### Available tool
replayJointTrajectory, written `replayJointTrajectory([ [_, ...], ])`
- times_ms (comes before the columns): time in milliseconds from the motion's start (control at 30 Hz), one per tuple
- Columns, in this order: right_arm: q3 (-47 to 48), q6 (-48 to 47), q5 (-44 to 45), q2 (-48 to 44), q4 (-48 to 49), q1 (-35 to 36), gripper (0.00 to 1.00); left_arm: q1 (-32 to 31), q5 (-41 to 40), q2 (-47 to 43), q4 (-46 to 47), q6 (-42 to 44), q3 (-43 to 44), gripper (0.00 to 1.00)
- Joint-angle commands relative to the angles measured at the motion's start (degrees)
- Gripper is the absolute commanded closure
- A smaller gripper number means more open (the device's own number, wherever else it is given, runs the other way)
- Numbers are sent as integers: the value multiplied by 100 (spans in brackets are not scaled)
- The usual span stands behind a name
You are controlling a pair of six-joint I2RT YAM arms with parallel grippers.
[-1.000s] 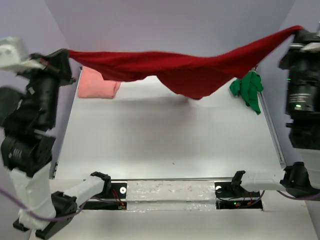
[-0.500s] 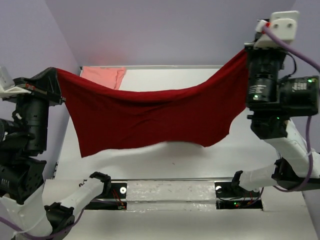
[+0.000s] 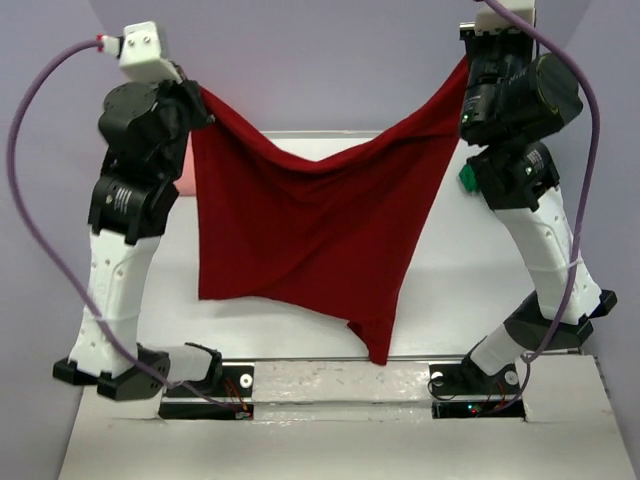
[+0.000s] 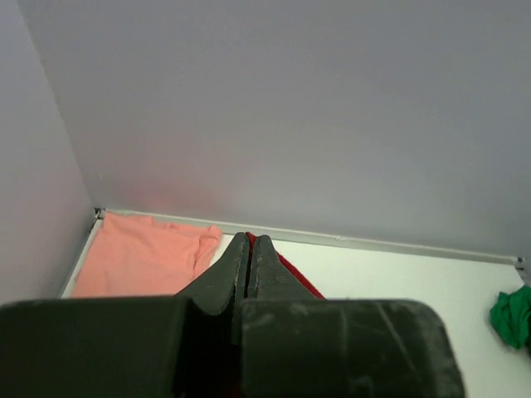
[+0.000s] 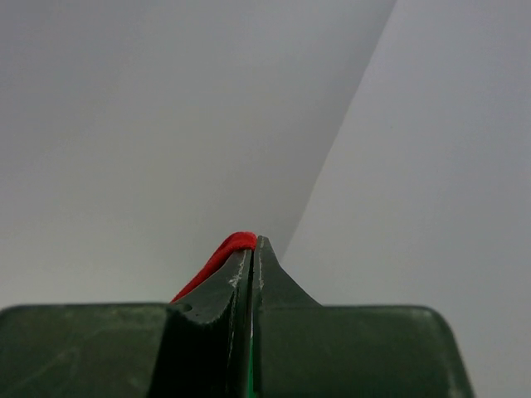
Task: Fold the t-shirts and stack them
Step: Flatten the tshirt out
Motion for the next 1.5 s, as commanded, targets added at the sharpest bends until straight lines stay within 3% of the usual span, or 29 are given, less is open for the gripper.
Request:
replayJointTrajectory([
  [0,132,2082,-1613,55,-1884,-1041,100,94,200,716,361,182,1004,100],
  [67,203,2751,-2040,117,-2179,-1648,100,156,279,983,350,191,1228,100],
  [233,413,2955,-2409,143,-2443,-1817,100,358,403,1432,253,218,1817,100],
  [367,-42,2271,-1804,-567,-1917,-1414,100,358,333,950,394,235,1519,100],
  [467,-543,1236,-753,-1059,-822,-223,100,288,158,300,500,279,1028,100],
  [500,-657,502,-504,-1165,-478,52,100,227,113,185,500,305,939,100],
  [600,-938,-224,-21,-1525,356,598,100,42,-185,-193,465,376,597,100],
  [933,-2152,-962,438,-2431,1229,846,100,-178,-861,-853,350,560,129,100],
  [1200,-2065,-1465,623,-2432,1617,1101,100,-583,-1320,-977,262,815,130,100],
  [1467,-2118,-1237,544,-2133,1626,1023,100,-591,-1443,-792,271,771,-20,100],
])
